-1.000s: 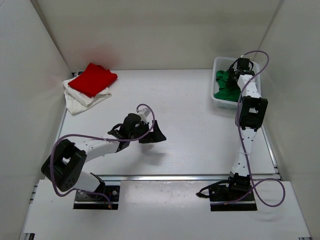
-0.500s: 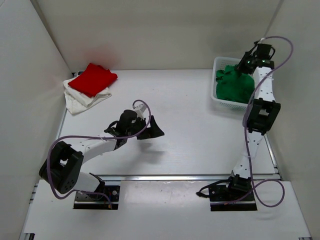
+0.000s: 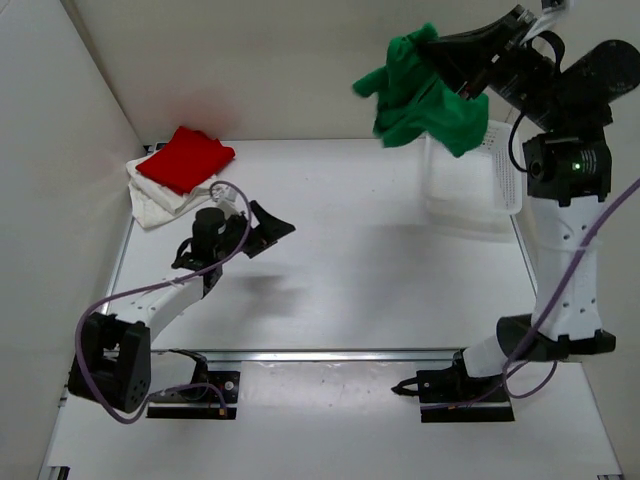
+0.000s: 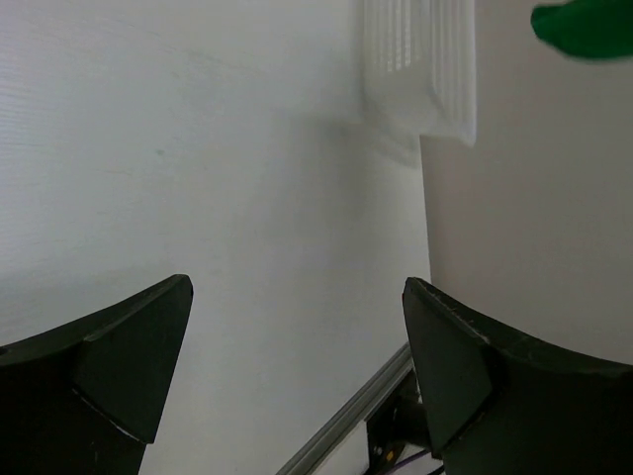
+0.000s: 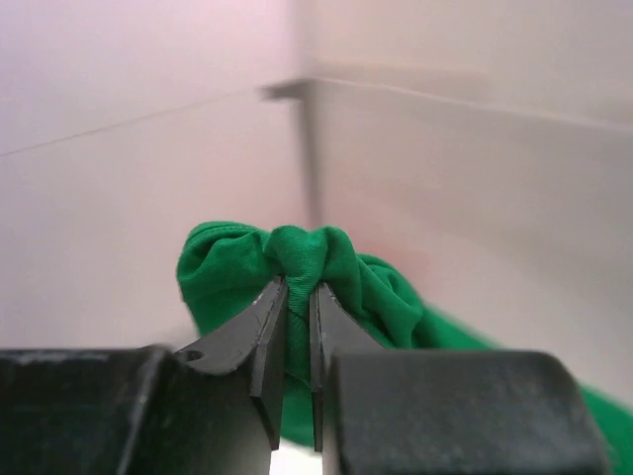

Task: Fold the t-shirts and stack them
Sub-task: Move the tshirt to the center of the board

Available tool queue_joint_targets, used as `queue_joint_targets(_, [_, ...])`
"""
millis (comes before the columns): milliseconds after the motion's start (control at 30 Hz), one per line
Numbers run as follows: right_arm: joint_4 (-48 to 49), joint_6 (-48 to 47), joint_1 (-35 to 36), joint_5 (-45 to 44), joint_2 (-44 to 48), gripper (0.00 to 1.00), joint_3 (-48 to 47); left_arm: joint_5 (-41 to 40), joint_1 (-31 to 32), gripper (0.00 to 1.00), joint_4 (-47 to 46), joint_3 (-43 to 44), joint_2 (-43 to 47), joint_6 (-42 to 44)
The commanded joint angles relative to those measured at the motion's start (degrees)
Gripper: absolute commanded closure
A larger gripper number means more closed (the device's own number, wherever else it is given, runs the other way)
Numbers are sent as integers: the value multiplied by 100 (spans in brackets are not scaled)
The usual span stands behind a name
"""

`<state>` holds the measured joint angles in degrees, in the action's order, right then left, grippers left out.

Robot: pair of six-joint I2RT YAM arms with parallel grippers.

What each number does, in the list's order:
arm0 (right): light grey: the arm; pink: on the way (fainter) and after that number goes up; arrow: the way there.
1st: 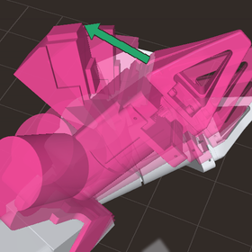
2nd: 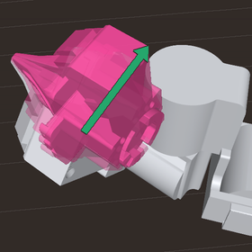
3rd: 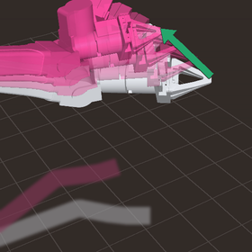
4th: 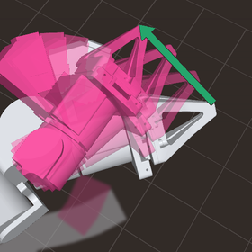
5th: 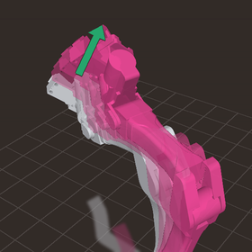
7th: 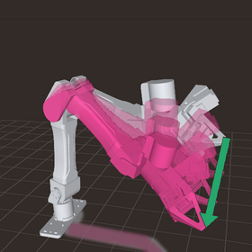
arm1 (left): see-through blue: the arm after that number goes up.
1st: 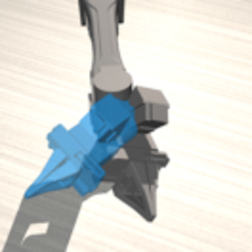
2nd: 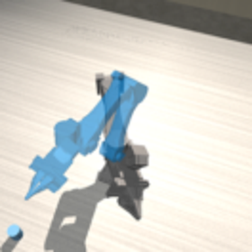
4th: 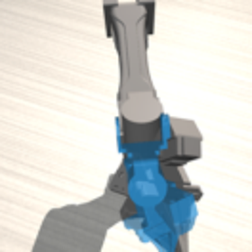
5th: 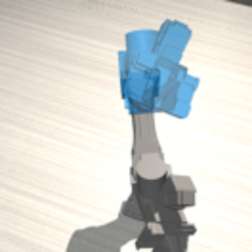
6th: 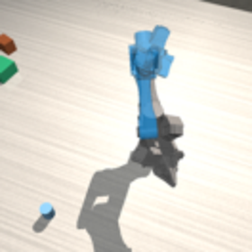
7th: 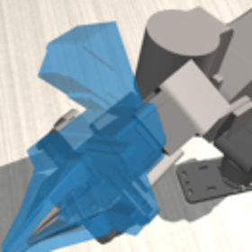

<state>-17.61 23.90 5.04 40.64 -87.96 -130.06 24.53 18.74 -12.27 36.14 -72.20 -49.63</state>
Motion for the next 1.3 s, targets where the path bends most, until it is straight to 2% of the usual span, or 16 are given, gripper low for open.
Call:
queue_joint_targets(0, [793, 571, 452, 620, 94, 100, 472, 244, -685, 1, -450, -475, 548, -687])
queue_joint_targets(133, [1722, 1280, 402, 874, 508, 100, 1999, 236, -1450, 1, -189, -617, 1137, -698])
queue_joint_targets(200, [2672, 1868, 244, 1172, 815, 100, 3462, 192, -1653, 1, 74, -451, 1261, -523])
queue_joint_targets(300, [3971, 2425, 42, 1402, 965, 100, 5309, 140, -1716, 1, 356, -222, 1235, -303])
queue_joint_targets(367, [4169, 2479, -108, 1412, 904, 100, 6163, -123, -1681, 1, 558, -82, 1235, -84])
queue_joint_targets(433, [3951, 2208, -318, 1263, 764, 91, 6738, -343, -1620, 2, 830, 33, 1174, 154])
queue_joint_targets(467, [3645, 1972, -406, 1140, 667, 80, 6931, -361, -1585, 2, 893, 68, 1182, 268])
queue_joint_targets(500, [3433, 1630, -442, 956, 649, 69, 7046, -396, -1558, 2, 911, 77, 1148, 374])
queue_joint_targets(567, [2040, 882, -408, 131, 649, 58, 6907, -720, -1374, 2, 1190, 95, 1156, 629])
queue_joint_targets(700, [910, -103, -31, -1013, 973, 52, 6661, -1897, -400, 1, 2079, 288, 1227, 1752])
queue_joint_targets(767, [146, -552, 330, -1775, 1131, 61, 6651, -2417, 241, 2, 2500, 271, 1253, 2026])
queue_joint_targets(800, [-5, -727, 557, -1988, 1263, 78, 6878, -2444, 331, 1, 2589, 210, 1235, 2088])
queue_joint_targets(867, [-85, -826, 883, -2524, 1466, 97, 7344, -2297, 498, 1, 2817, -44, 1235, 2141])
queue_joint_targets(967, [151, -642, 999, -2351, 1677, 100, 8187, -2320, 726, 2, 2967, -396, 1305, 2124])
queue_joint_targets(1167, [29, -782, 1570, -3052, 1081, 65, 7690, -2120, 1253, 2, 2608, -801, 1411, 1922])
queue_joint_targets(1267, [47, -782, 1824, -3686, 729, 54, 7479, -2243, 1465, 5, 2432, -907, 1411, 1781])
